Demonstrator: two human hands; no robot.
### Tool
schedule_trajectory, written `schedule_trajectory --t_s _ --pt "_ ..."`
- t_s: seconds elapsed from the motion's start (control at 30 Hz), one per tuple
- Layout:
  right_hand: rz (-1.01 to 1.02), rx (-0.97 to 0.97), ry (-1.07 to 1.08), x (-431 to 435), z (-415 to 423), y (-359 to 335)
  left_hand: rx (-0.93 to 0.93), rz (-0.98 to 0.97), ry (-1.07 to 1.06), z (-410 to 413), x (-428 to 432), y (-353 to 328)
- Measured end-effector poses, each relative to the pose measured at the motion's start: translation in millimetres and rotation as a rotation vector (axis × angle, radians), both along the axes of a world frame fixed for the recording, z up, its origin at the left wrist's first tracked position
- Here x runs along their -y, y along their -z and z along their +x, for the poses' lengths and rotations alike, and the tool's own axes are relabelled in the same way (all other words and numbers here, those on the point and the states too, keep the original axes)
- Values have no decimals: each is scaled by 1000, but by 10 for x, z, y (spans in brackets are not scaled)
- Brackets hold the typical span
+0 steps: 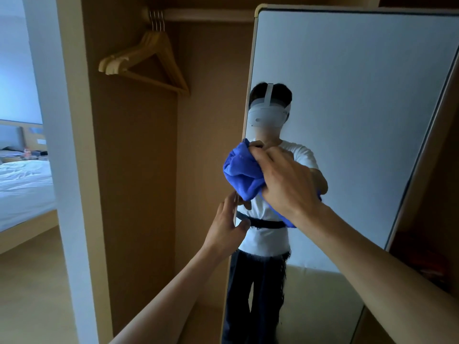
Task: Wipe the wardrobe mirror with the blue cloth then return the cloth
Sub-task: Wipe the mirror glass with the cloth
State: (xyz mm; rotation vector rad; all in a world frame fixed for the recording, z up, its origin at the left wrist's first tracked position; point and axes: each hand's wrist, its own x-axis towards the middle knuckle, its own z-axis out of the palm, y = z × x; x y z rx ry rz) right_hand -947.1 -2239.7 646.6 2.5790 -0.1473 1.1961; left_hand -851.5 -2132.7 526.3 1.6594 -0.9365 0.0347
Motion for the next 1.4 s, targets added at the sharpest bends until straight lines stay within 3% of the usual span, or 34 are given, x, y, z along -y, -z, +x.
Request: schedule_trajectory --t_s 0.27,0.47,0.77,1.1,1.4 --pt "-237 -28 74 44 34 116 -74 2 25 48 -42 128" --pt "-241 43 45 60 24 408 -192 47 15 111 -111 408" --pt "-187 -91 63 -13 -75 984 -271 51 78 110 -130 611" --pt "-172 -168 88 -51 -207 793 -302 120 118 60 -142 674" --pt "-180 -23 139 170 -273 416 -291 152 80 -66 -99 816"
